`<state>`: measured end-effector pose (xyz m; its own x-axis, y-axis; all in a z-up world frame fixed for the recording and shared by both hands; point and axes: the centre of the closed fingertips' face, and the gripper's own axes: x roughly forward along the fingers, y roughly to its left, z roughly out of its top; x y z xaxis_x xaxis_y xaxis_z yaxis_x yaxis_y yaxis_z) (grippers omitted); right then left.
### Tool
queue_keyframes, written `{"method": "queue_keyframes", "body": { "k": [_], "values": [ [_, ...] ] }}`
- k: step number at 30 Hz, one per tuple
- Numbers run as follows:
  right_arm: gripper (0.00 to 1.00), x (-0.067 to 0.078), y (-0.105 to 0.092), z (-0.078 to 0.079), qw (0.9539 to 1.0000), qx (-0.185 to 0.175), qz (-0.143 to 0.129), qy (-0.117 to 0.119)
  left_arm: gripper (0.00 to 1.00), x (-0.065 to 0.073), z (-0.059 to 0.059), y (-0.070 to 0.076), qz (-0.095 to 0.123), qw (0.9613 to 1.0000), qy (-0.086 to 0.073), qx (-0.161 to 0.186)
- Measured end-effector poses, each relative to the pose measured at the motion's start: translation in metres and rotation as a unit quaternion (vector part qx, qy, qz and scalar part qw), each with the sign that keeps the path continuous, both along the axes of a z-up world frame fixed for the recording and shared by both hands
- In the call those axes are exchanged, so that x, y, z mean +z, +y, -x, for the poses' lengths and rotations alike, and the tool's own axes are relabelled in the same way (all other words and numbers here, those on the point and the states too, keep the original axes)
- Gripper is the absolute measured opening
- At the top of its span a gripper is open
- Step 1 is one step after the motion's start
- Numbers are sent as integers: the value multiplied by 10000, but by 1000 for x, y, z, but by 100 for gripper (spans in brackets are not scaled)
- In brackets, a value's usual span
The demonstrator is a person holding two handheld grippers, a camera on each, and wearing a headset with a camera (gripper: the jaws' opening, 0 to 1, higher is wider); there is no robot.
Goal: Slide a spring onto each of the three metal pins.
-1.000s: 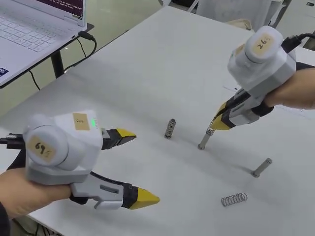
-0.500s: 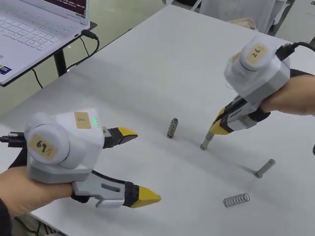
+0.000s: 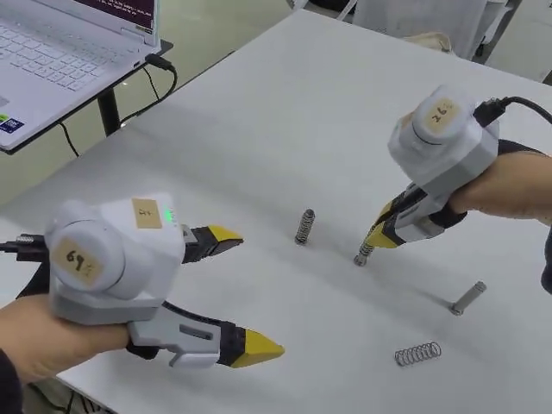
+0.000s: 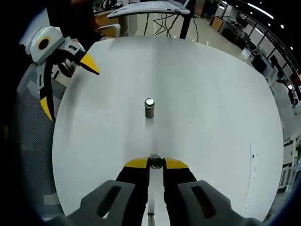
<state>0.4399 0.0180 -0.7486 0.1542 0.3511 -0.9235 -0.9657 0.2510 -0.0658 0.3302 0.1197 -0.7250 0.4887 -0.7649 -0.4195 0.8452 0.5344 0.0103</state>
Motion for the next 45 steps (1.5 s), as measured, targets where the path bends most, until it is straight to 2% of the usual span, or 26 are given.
{"method": "queue_keyframes", "body": {
  "k": [19, 33, 40, 45],
  "values": [
    [8, -15, -4, 2, 9999, 5, 117, 0, 72, -1, 0, 0, -7, 10000, 11, 12],
    [9, -16, -4, 4, 10000, 22, 86, 6, 72, -1, 0, 1, -8, 10000, 8, 34],
    [15, -17, -4, 5, 10000, 34, 74, 10, 72, -1, 0, 1, -11, 10000, 19, 39],
    [20, -13, -7, 3, 9999, 25, 100, -95, 72, -1, 0, 1, -14, 10000, 23, 33]
  ]
}}
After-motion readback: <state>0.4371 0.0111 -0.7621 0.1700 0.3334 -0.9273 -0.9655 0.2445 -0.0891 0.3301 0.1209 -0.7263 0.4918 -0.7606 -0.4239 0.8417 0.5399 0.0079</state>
